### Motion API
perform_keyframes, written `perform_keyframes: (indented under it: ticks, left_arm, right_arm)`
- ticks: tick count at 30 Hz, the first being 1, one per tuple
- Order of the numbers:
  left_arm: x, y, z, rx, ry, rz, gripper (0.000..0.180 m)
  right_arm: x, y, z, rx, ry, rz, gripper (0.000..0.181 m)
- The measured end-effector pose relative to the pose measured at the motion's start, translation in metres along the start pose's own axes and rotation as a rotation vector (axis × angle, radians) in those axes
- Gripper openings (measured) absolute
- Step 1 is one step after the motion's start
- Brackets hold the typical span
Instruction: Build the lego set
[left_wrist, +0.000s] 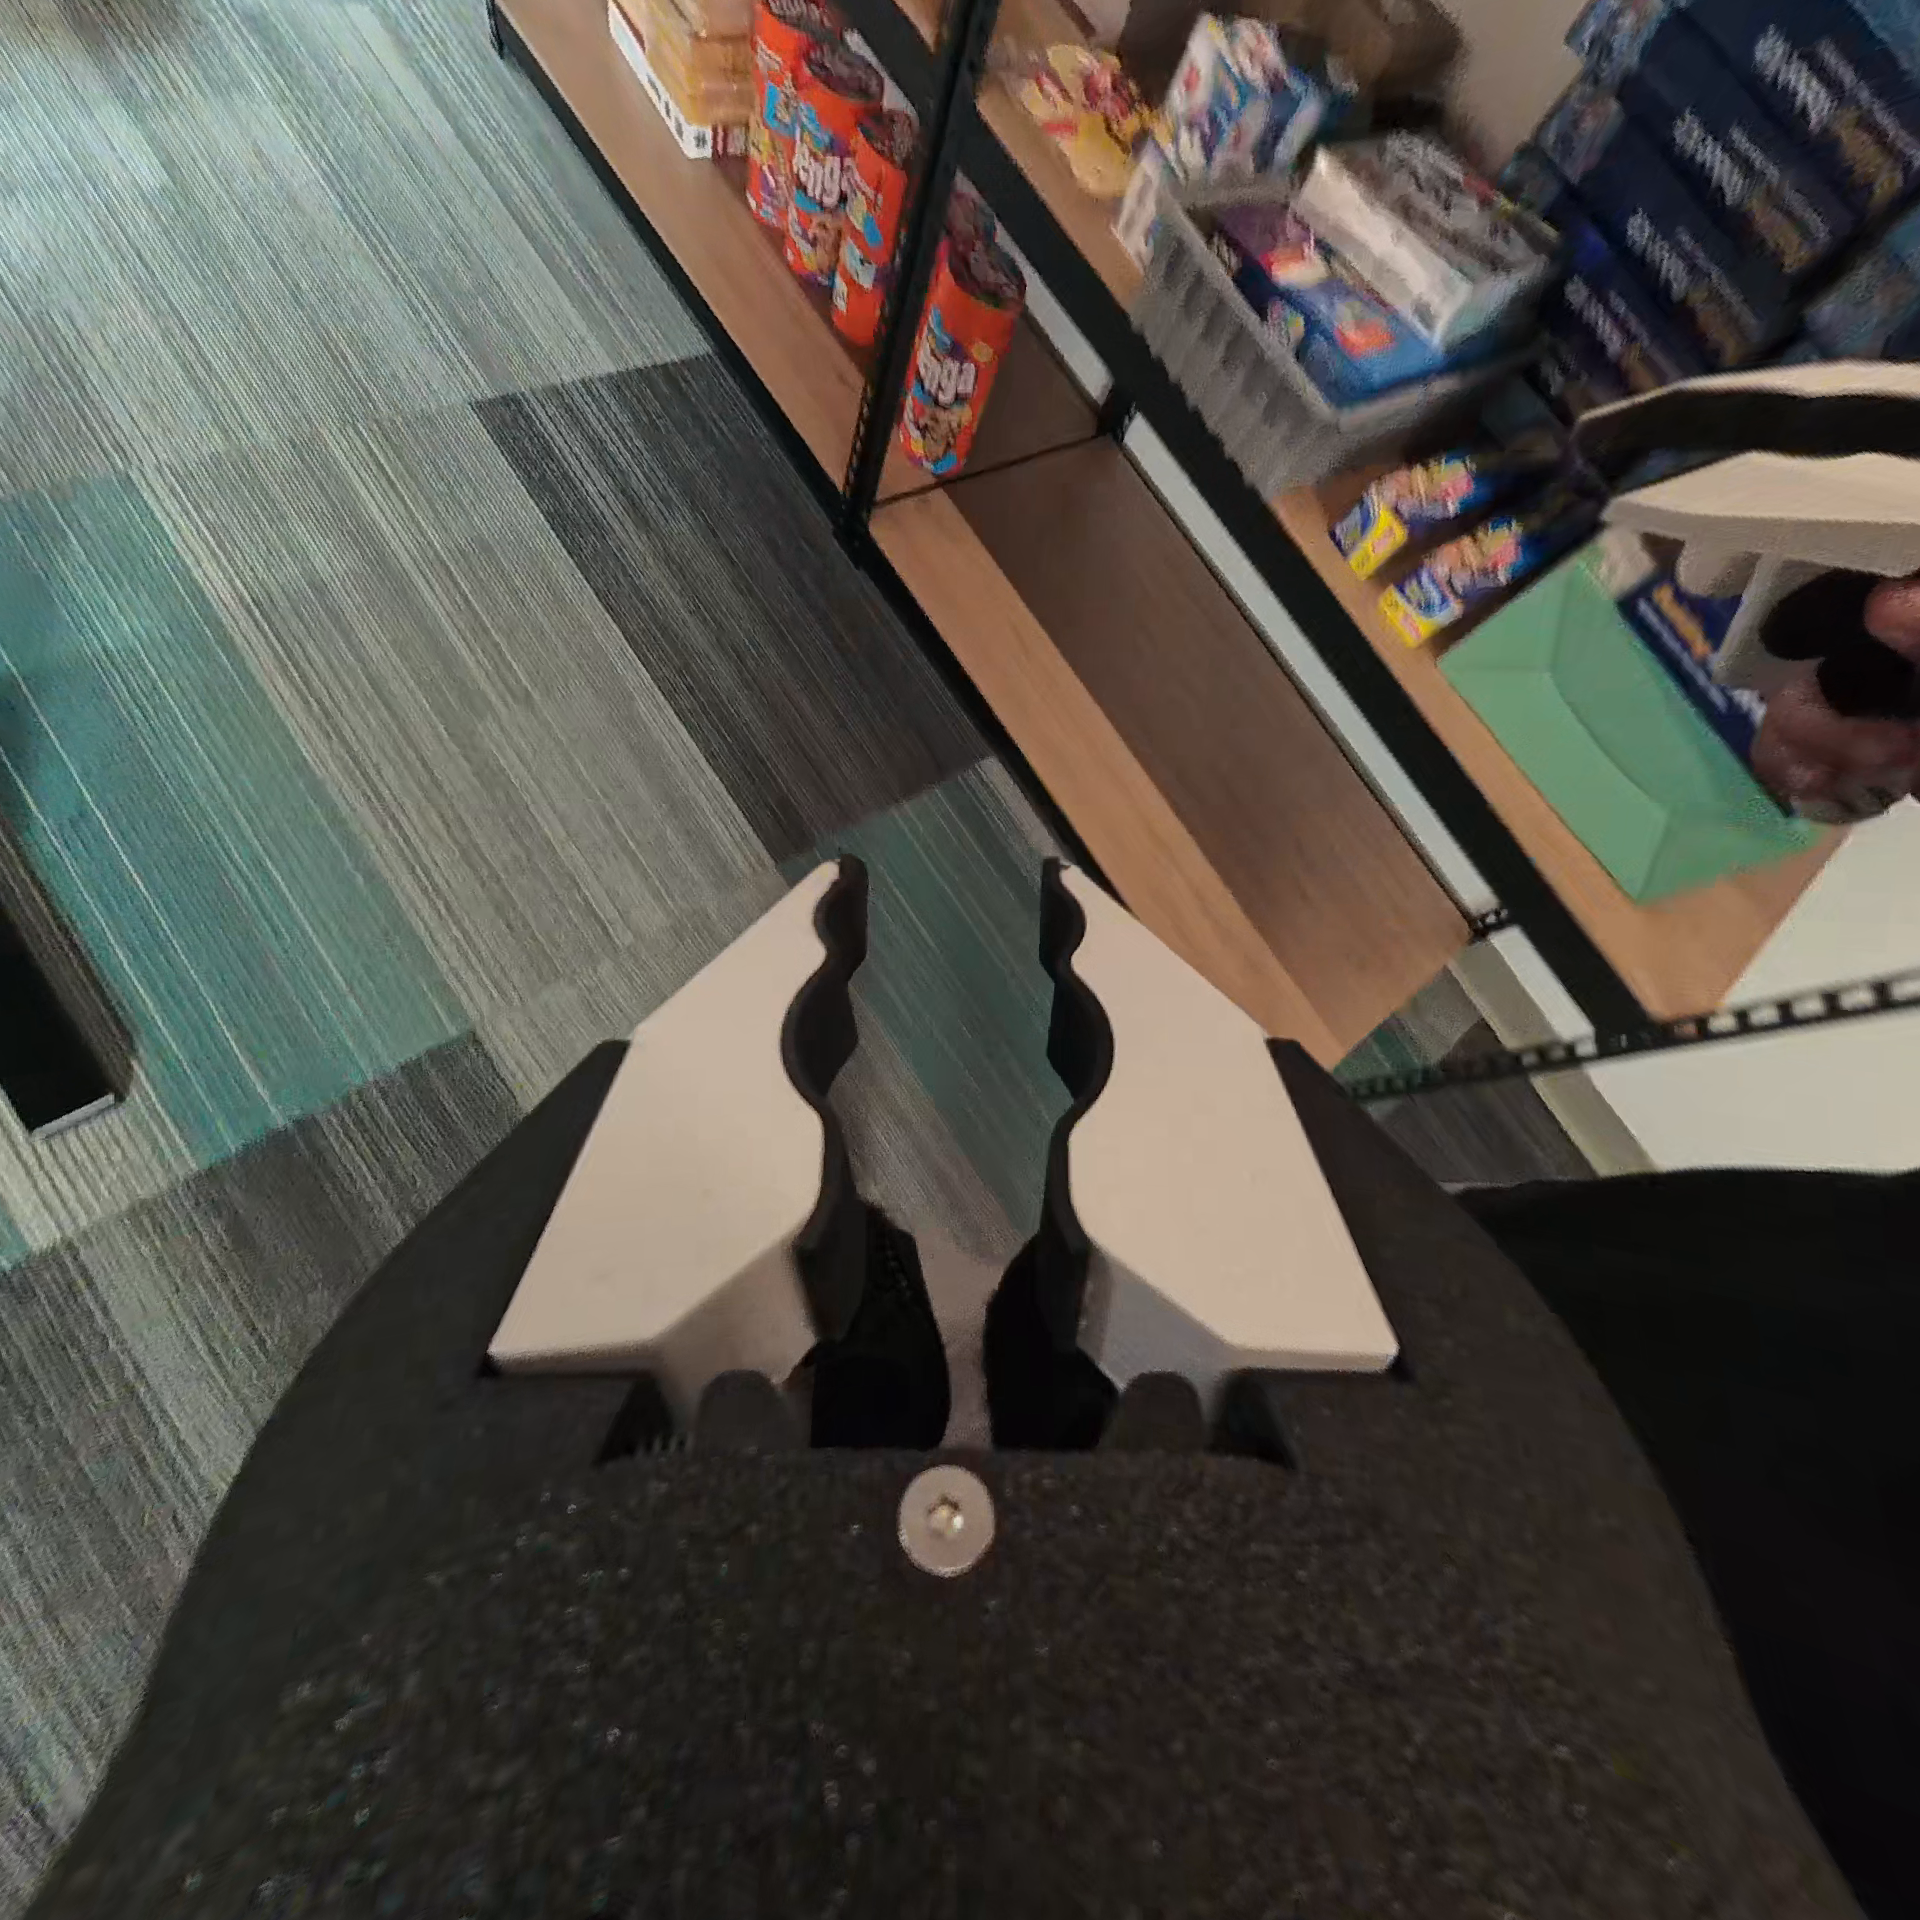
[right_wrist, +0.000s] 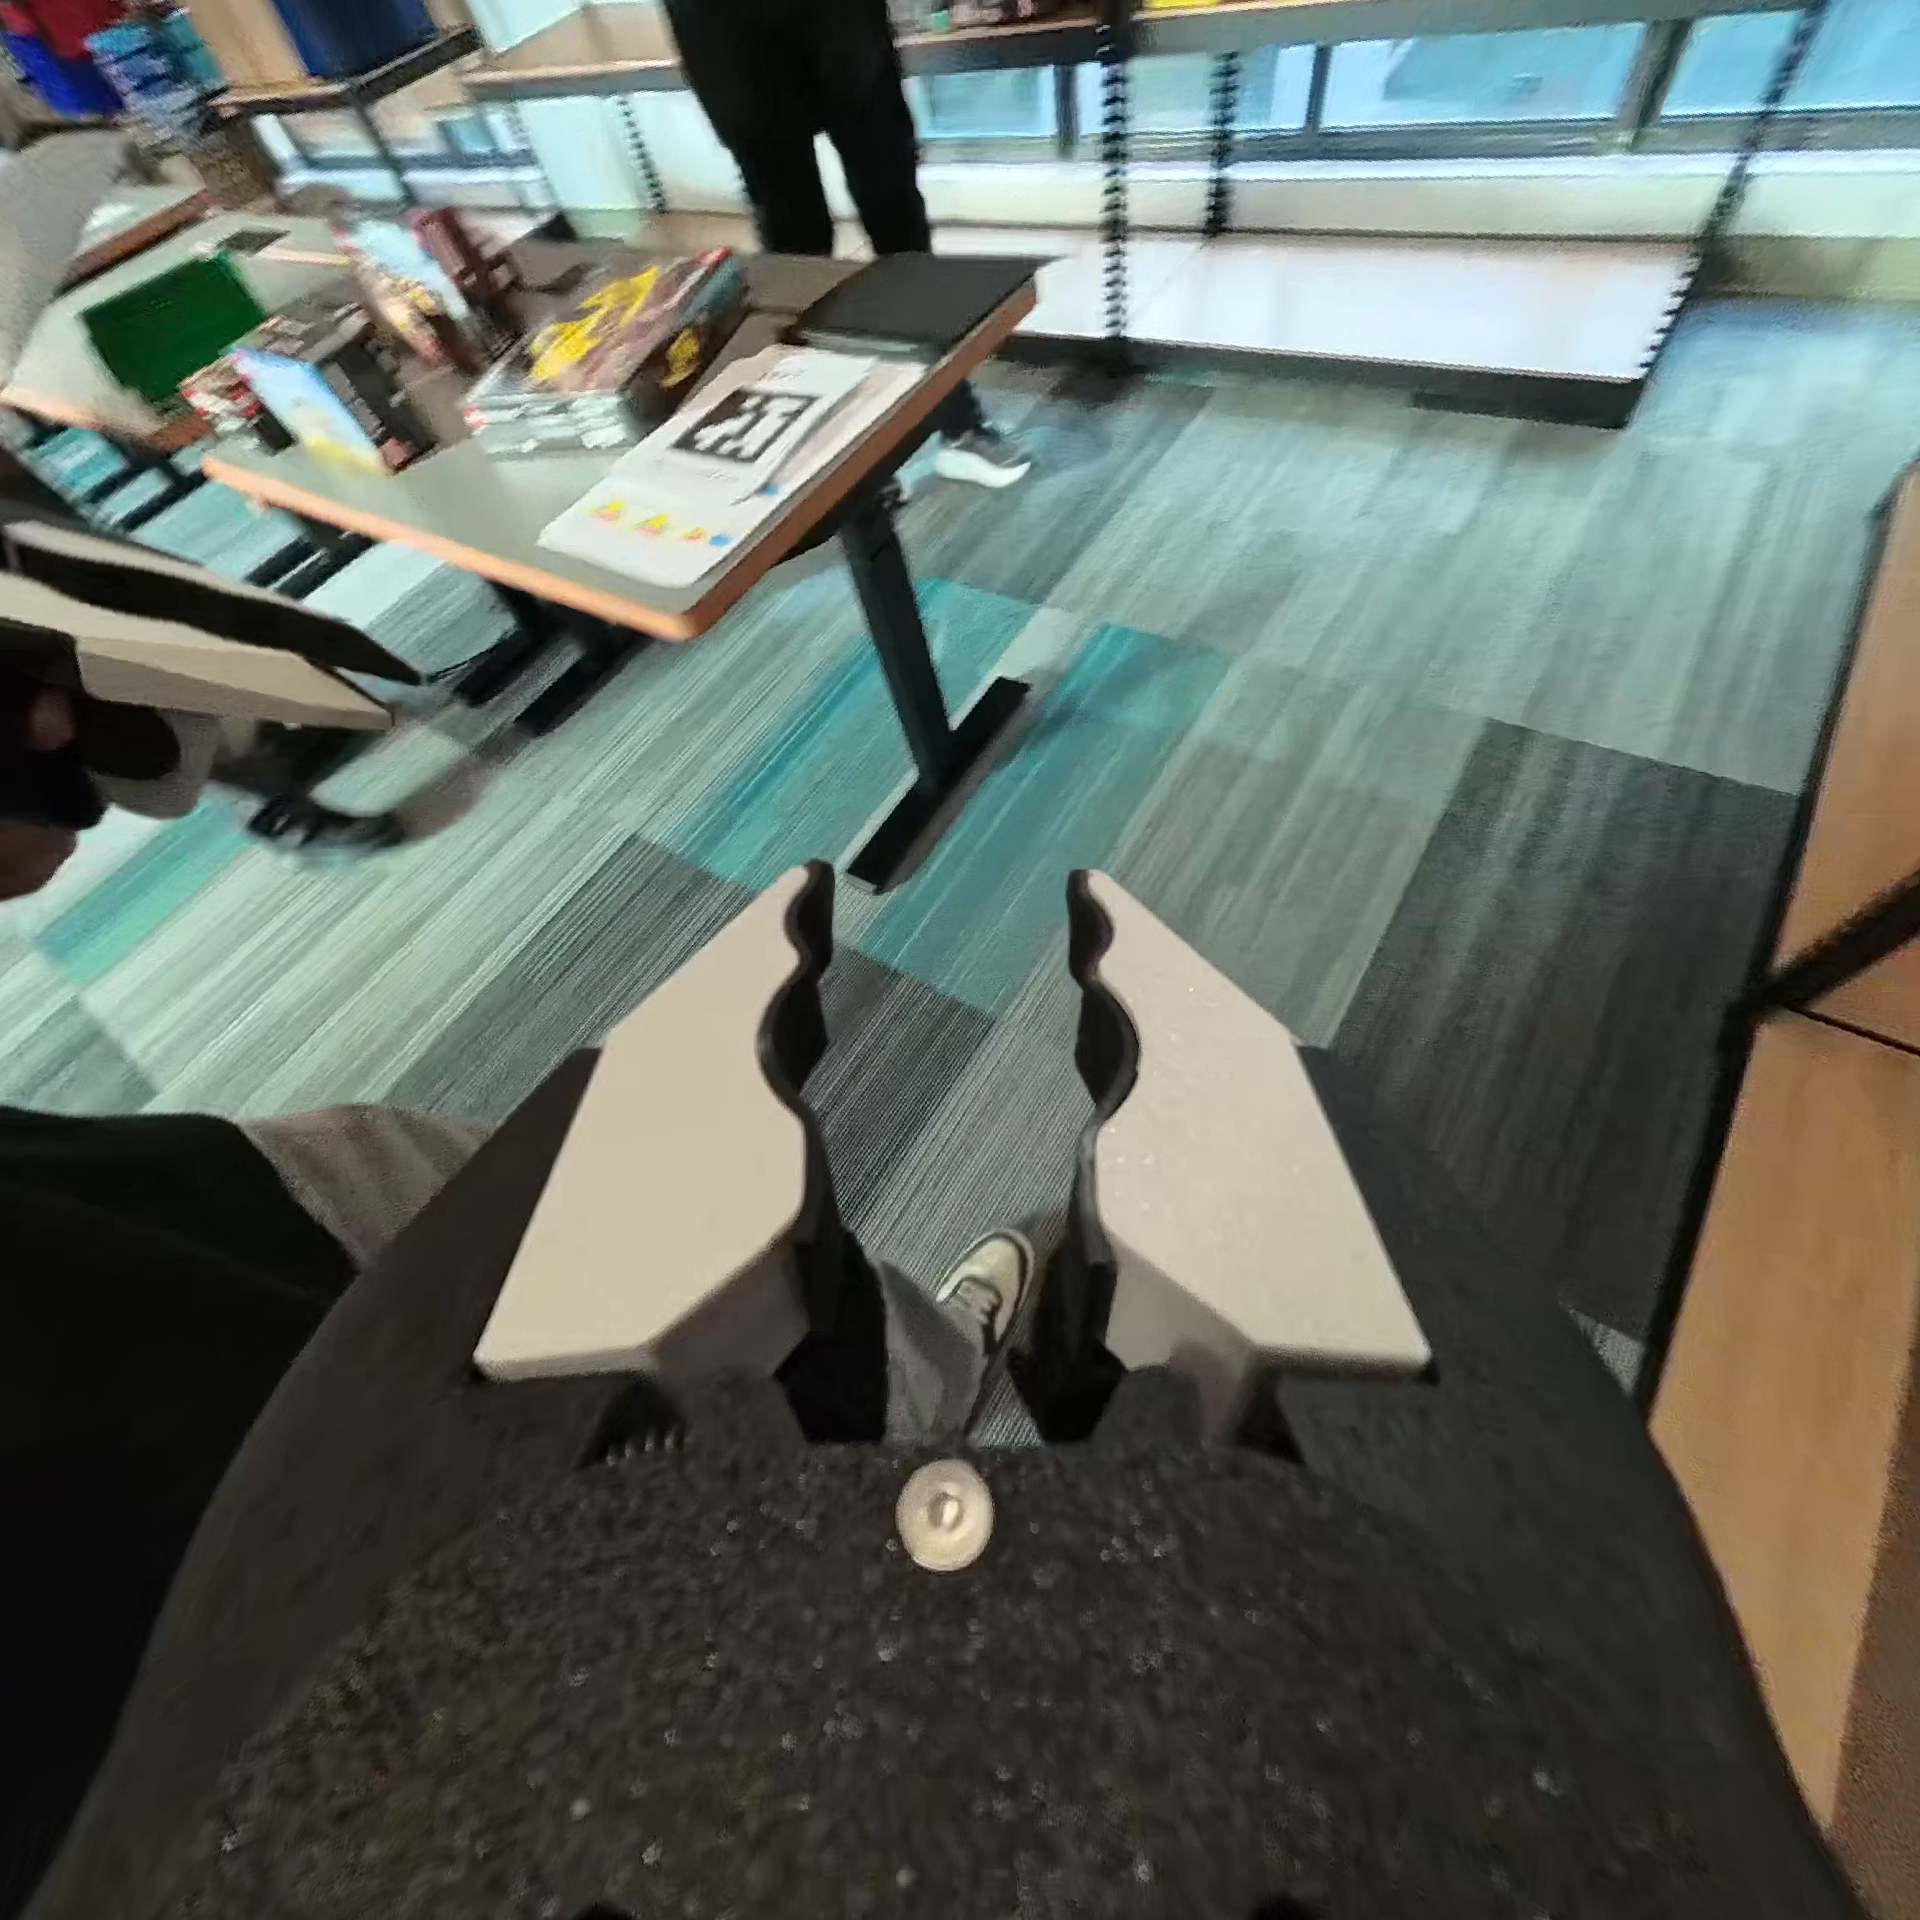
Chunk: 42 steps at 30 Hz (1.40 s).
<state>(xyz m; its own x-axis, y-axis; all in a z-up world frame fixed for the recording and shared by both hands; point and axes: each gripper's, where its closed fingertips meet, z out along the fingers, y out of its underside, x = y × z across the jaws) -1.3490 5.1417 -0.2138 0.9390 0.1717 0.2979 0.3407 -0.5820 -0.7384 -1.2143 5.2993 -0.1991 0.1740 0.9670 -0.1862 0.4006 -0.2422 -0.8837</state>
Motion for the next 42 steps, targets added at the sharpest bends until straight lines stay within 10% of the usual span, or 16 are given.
perform_keyframes:
  ticks: [42]
  left_arm:
    - [-0.470, -0.883, 0.772, 0.042, 0.138, 0.217, 0.029]
  right_arm:
    - [0.861, -0.613, 0.629, 0.172, 0.288, 0.044, 0.064]
